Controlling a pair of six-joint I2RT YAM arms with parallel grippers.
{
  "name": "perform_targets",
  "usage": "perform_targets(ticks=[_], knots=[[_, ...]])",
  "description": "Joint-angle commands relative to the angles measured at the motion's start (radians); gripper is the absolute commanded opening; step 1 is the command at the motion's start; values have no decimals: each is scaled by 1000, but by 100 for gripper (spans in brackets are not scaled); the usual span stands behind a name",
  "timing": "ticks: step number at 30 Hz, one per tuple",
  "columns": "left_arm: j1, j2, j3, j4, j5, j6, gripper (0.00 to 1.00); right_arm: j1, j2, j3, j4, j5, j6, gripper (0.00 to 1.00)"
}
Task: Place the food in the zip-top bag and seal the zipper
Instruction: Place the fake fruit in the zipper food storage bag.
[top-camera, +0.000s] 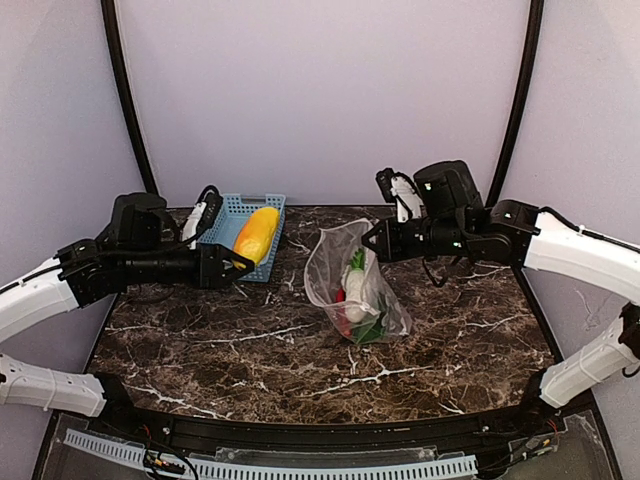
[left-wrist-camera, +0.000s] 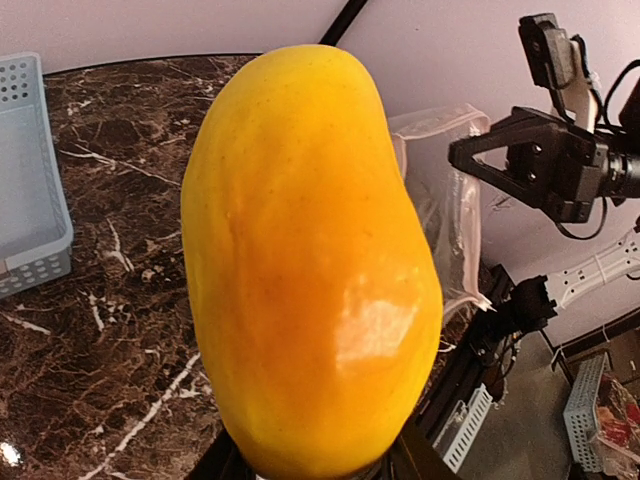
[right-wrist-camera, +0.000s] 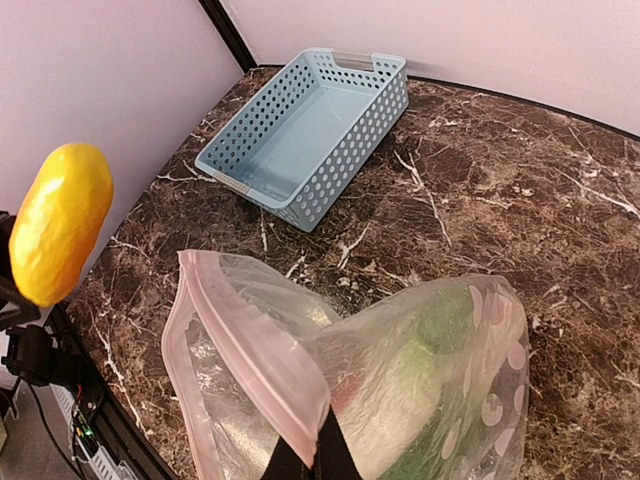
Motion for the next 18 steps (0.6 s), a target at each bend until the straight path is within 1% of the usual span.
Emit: perform_targets(ticks=[1, 6, 9, 12, 14, 18], knots=[[-84, -27, -7, -82, 75, -112, 31, -9, 17, 2, 47, 18, -15, 0], [-166, 25, 94, -170, 112, -143, 31, -9, 21, 4, 48, 11, -16, 0], [-208, 89, 151, -176, 161, -181, 31, -8, 21, 1, 52, 5, -13, 0], [-231, 152, 189, -189, 217, -201, 31, -6, 18, -2, 59, -8, -9, 0], [-244, 207, 221, -207, 231, -199, 31, -3, 18, 1, 62, -21, -10, 0], [-249, 264, 273, -254, 219, -211, 31, 5, 20, 7, 52, -25, -12, 0]])
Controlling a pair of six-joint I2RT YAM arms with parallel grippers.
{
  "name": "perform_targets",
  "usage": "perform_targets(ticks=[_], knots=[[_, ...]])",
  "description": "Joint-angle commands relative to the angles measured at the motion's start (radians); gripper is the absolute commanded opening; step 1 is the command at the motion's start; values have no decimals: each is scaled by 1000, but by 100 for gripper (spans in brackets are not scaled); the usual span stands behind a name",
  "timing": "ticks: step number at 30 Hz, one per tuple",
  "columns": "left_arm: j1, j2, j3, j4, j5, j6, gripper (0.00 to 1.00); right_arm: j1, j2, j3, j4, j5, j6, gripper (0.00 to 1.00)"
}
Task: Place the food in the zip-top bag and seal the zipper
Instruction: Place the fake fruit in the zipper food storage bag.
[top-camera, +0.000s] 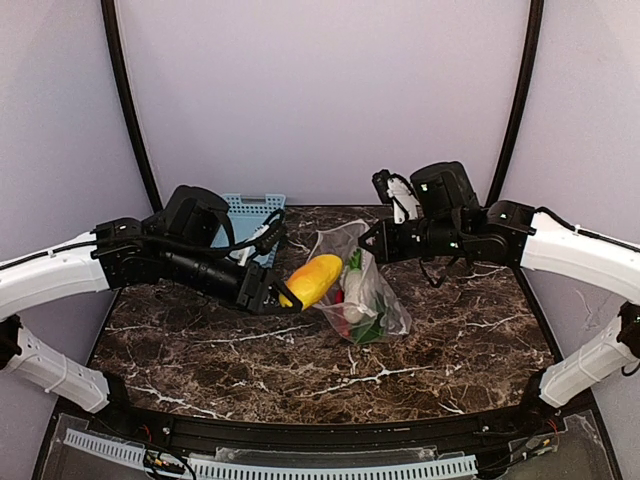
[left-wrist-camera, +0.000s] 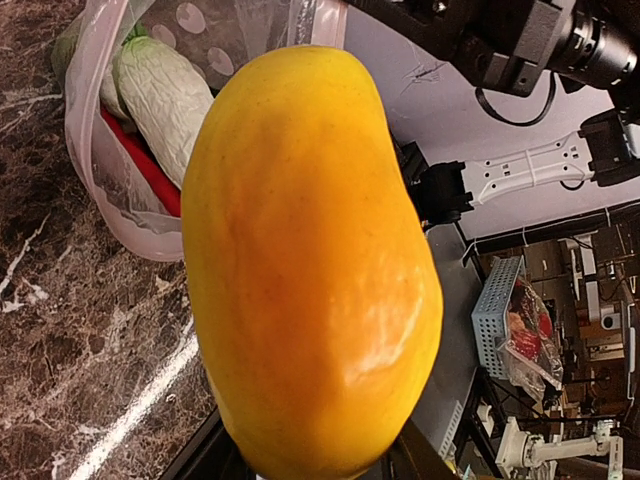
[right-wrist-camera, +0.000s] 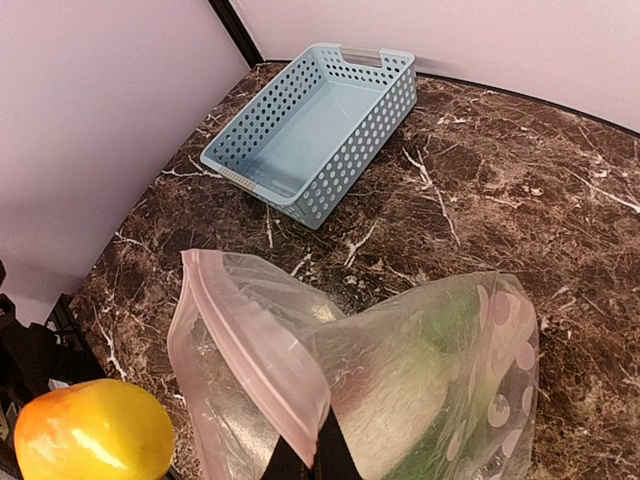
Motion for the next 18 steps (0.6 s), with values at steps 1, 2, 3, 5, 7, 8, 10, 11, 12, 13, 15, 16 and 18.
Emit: perform_targets(ticks=[1, 2, 3, 5, 7, 8, 10, 11, 12, 13, 15, 16, 18], knots=[[-6, 48, 65, -101, 21, -29, 31, 7, 0, 8, 34, -8, -7, 0], [-7, 64, 72, -110, 20, -33, 31, 11, -3, 8, 34, -6, -5, 0], [-7, 72, 84, -116, 18, -37, 31, 15, -3, 7, 34, -6, -4, 0], [-7, 87, 95, -117, 10, -45, 31, 24, -4, 6, 40, -14, -2, 0], [-6, 101, 107, -125, -12, -35, 30, 35, -6, 7, 50, -26, -2, 0], [-5, 118, 113, -132, -27, -24, 30, 40, -6, 8, 55, -31, -2, 0], [-2, 147, 147, -151, -37, -8, 29, 52, -2, 13, 56, -36, -5, 0], [-1, 156, 155, -159, -43, -5, 29, 60, -2, 15, 56, -35, -6, 0], [5, 170, 167, -159, -46, -1, 29, 66, -2, 15, 55, -32, -6, 0], [7, 177, 172, -158, -49, 0, 29, 72, -3, 14, 56, -31, -4, 0], [21, 197, 177, -148, -50, -5, 29, 85, -7, 11, 56, -26, 0, 0], [28, 201, 176, -141, -49, -10, 29, 90, -10, 8, 58, -24, 2, 0], [35, 210, 177, -117, -48, -18, 29, 103, -17, 1, 62, -18, 5, 0]])
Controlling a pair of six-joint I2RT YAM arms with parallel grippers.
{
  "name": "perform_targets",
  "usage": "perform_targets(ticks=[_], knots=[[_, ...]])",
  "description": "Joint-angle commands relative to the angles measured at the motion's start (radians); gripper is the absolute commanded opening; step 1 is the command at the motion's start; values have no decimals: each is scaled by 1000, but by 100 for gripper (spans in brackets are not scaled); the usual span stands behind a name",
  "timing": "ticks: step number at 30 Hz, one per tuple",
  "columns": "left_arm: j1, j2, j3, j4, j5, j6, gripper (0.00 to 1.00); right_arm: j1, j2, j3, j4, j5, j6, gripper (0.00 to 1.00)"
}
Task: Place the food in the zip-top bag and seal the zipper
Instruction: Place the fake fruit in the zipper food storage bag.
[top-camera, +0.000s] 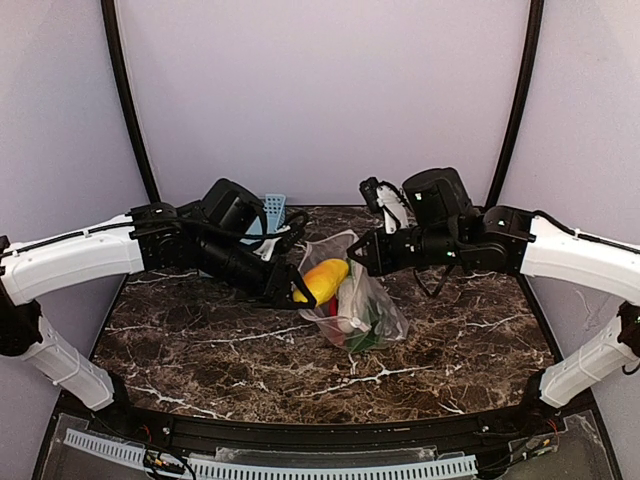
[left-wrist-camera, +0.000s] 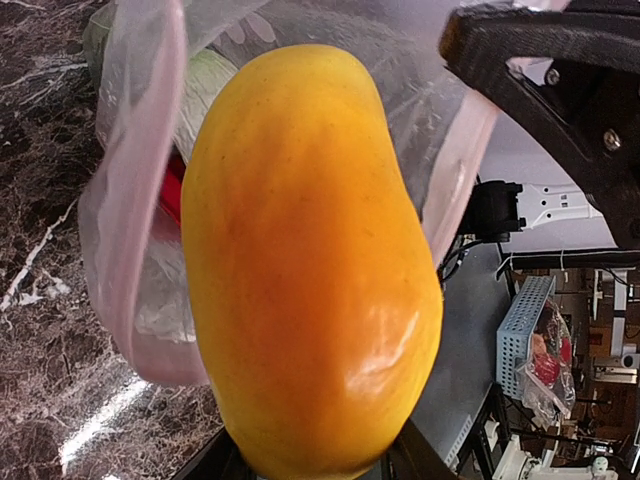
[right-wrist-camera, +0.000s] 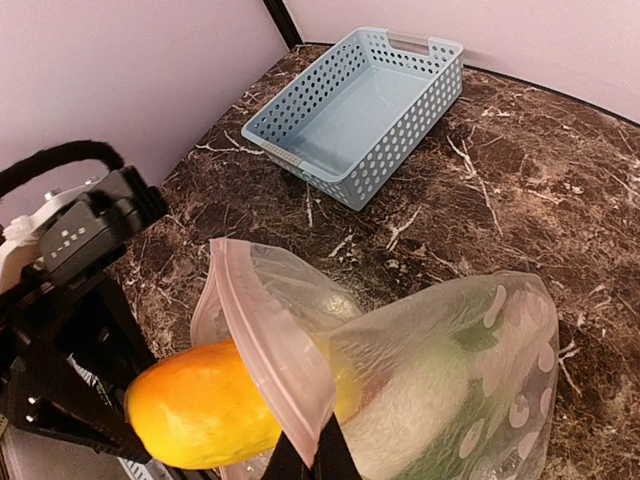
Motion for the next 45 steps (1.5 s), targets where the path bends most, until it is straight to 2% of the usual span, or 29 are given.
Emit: perform_targets(ticks=[1, 18, 24, 32, 36, 41, 45], knots=[[20, 16, 21, 11, -17, -7, 29, 31, -18, -2, 63, 5, 5, 0], [24, 103, 11, 193, -108, -129, 34, 73, 39, 5, 79, 66, 44, 0], [31, 150, 21, 168, -139, -103, 44, 74, 64, 13, 67, 93, 48, 0], [39, 182, 39, 123, -175, -62, 46, 75, 68, 15, 64, 121, 34, 0], [45, 186, 50, 118, -166, -45, 48, 74, 74, 19, 62, 129, 25, 0], [54, 179, 54, 125, -108, -24, 60, 73, 78, 25, 56, 142, 18, 0], [59, 144, 32, 165, -31, 9, 65, 72, 78, 34, 48, 151, 14, 0]])
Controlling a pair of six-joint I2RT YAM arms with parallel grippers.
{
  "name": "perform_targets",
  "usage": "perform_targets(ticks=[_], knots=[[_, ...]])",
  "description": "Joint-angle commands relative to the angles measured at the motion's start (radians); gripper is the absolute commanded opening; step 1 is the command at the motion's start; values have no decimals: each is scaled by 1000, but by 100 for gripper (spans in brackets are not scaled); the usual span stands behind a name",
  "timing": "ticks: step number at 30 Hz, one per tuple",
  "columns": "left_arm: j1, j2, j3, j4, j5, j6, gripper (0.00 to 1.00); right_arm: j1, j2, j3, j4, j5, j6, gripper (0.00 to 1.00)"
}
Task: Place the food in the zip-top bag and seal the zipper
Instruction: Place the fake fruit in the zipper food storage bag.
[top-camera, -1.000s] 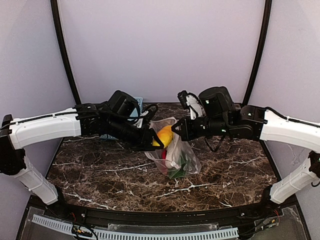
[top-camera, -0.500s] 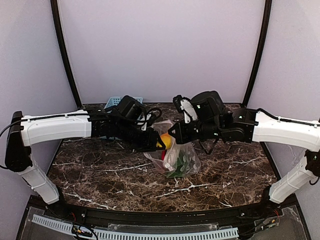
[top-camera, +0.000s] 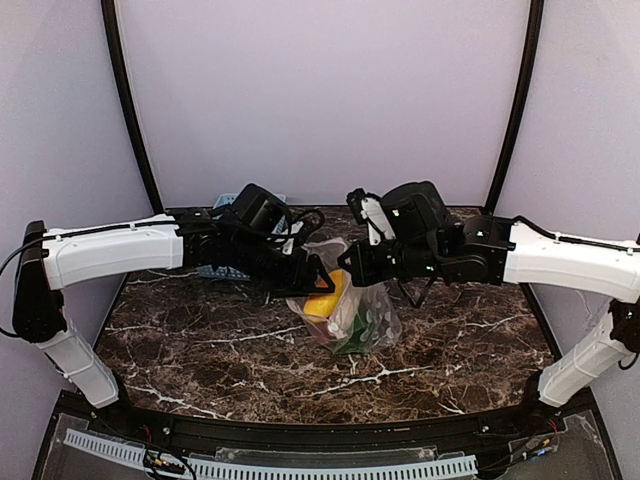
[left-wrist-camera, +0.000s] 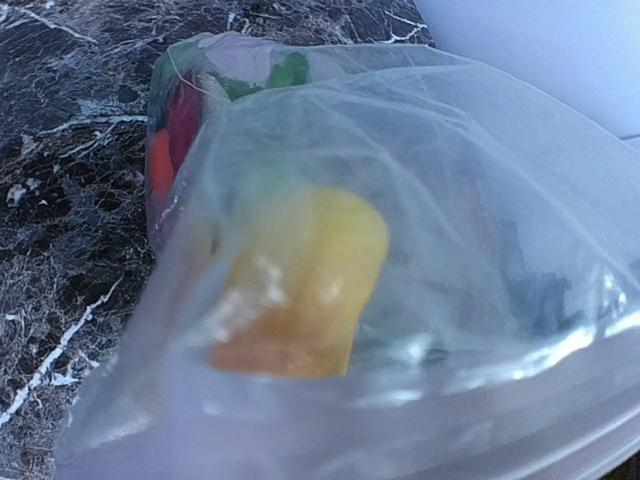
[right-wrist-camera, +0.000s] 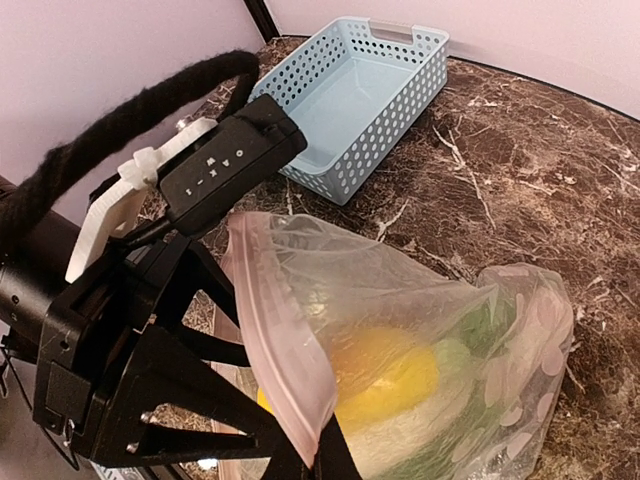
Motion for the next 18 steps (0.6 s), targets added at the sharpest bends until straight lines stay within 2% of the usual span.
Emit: perform_targets(ticks=[1, 6, 11, 18], knots=[[10, -49, 0, 9, 90, 57, 67, 6, 10, 41, 10, 35, -13, 0], [14, -141, 11, -33, 162, 128, 68, 4, 11, 53, 4, 41, -20, 0], [20, -239, -30, -100, 121, 135, 64, -5, 19, 69, -3, 45, -22, 0], [45, -356, -256, -22, 49, 5, 58, -8, 28, 88, -22, 43, -21, 0]])
